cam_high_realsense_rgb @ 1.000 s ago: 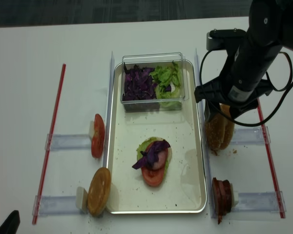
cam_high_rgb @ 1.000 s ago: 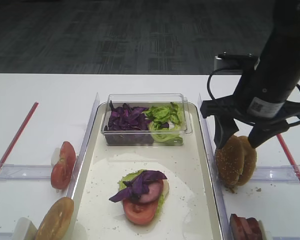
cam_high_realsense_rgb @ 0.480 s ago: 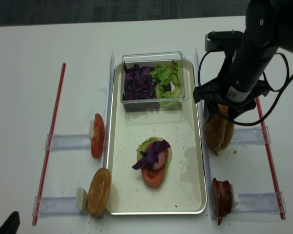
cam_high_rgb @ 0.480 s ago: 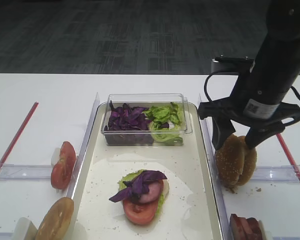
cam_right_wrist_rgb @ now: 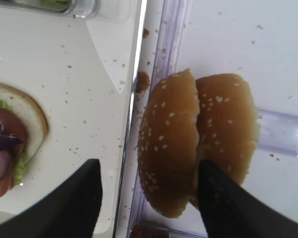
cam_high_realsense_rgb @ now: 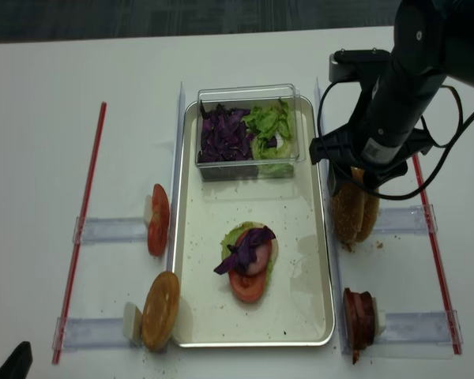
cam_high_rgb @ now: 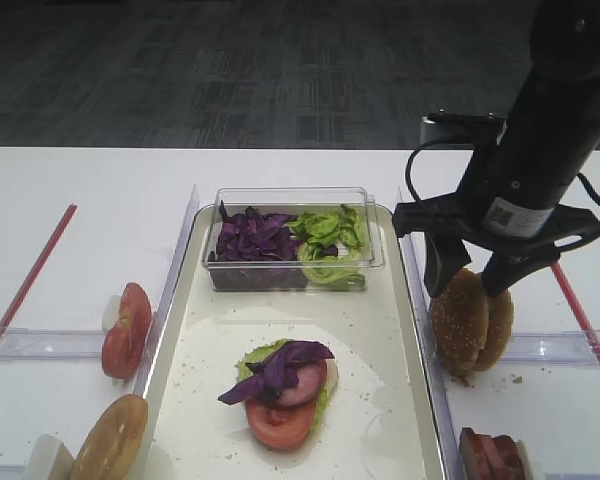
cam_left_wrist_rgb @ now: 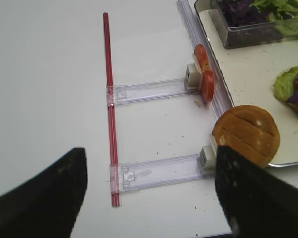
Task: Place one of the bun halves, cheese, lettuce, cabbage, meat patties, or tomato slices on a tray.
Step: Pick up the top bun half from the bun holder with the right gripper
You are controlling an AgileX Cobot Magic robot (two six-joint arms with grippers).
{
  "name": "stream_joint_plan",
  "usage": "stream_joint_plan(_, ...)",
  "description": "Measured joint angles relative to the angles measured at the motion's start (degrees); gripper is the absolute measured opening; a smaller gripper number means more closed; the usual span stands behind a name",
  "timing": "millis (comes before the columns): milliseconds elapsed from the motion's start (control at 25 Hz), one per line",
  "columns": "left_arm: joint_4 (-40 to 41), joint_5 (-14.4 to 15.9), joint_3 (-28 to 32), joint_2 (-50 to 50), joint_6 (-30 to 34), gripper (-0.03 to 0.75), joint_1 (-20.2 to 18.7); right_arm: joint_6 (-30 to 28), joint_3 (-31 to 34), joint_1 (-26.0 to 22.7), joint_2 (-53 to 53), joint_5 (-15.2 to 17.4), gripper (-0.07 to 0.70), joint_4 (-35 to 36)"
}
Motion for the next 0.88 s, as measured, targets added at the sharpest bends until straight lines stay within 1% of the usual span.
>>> stream_joint_plan(200,-0.4,0.0,0.0,0.0,0.0,0.493,0.0,0.0,0.0,0.0,0.0,0.0,0.431,0.0)
stream_joint_plan(880,-0.4,0.0,0.0,0.0,0.0,0.493,0.0,-1.6,-0.1,0.0,0.1,0.5,0.428,1.3)
